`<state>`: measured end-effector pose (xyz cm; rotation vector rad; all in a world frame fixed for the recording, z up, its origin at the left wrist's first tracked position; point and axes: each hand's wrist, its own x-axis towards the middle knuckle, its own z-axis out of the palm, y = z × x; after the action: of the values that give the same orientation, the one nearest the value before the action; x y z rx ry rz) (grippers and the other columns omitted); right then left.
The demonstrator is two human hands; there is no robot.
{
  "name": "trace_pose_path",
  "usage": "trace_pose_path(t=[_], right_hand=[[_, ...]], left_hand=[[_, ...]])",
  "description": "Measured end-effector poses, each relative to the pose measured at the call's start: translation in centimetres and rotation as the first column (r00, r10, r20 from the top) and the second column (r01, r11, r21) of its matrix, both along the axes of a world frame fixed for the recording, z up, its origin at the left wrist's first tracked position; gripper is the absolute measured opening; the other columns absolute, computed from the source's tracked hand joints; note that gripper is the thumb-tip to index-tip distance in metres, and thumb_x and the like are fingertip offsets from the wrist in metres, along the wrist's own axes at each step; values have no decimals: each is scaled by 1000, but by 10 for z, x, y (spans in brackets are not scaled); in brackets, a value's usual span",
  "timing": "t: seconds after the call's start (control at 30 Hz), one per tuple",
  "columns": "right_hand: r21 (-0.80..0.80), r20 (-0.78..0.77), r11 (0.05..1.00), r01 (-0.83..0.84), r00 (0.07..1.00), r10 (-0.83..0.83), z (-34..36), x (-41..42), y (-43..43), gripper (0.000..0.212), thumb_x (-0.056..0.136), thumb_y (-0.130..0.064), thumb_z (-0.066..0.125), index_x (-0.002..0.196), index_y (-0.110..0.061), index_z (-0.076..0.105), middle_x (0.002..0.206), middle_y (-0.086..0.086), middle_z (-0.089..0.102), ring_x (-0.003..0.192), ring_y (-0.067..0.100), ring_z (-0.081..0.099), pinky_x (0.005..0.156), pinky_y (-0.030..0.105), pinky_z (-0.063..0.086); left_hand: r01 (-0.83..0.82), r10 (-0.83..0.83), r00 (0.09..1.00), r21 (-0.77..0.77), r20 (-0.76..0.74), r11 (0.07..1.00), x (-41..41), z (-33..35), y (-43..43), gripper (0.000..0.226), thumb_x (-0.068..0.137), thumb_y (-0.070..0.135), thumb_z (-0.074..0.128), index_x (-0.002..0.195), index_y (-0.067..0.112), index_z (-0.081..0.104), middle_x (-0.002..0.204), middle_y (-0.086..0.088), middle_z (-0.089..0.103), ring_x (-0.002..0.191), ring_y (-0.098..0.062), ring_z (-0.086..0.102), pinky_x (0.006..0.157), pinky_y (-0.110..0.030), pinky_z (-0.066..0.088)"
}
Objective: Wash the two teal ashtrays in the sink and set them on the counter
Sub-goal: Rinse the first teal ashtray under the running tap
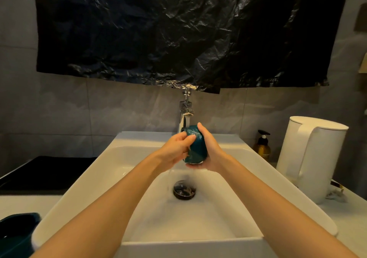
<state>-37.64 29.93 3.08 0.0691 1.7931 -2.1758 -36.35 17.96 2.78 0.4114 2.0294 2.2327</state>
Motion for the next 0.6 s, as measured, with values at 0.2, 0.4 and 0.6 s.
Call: trace_pose_path(t=[0.2,0.4,0.6], right_hand=[[3,-90,1000,-17,996,18,-6,-7,2,49,82,-56,63,121,-27,55,119,11,60,106,30,60,80,47,55],[109,-290,994,-9,956,40,-10,-1,-7,32,88,-54,56,113,-34,55,112,11,63,100,28,62,77,46,58],[265,-422,964,-17,897,132,-11,8,-10,16,93,-47,53,109,-45,50,101,0,62,88,17,60,68,29,54]], left_hand=[[68,-69,997,-67,-19,995,2,-4,-5,30,97,19,48,125,9,52,120,-13,63,111,-27,60,91,-35,53],[-102,75,989,218,131,970,-3,5,-7,36,97,28,49,123,3,56,118,-16,62,109,-25,59,89,-34,52],[-229,132,935,275,331,934,-1,6,-9,37,85,35,66,112,9,61,101,-10,66,91,-20,63,69,-29,56]])
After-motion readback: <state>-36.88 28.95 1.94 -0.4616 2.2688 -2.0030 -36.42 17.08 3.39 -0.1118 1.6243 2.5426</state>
